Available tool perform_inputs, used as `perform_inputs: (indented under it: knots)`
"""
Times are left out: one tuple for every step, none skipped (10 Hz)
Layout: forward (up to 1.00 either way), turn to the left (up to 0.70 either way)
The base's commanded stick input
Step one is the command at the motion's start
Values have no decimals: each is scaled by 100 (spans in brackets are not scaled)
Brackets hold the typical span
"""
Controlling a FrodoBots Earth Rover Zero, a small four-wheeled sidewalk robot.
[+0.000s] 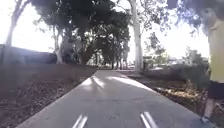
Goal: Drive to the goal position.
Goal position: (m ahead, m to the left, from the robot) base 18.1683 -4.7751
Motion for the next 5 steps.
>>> perform_inputs:
  knots:
    - [98,0]
    - [98,0]
    - [98,0]
    - [98,0]
    - [98,3]
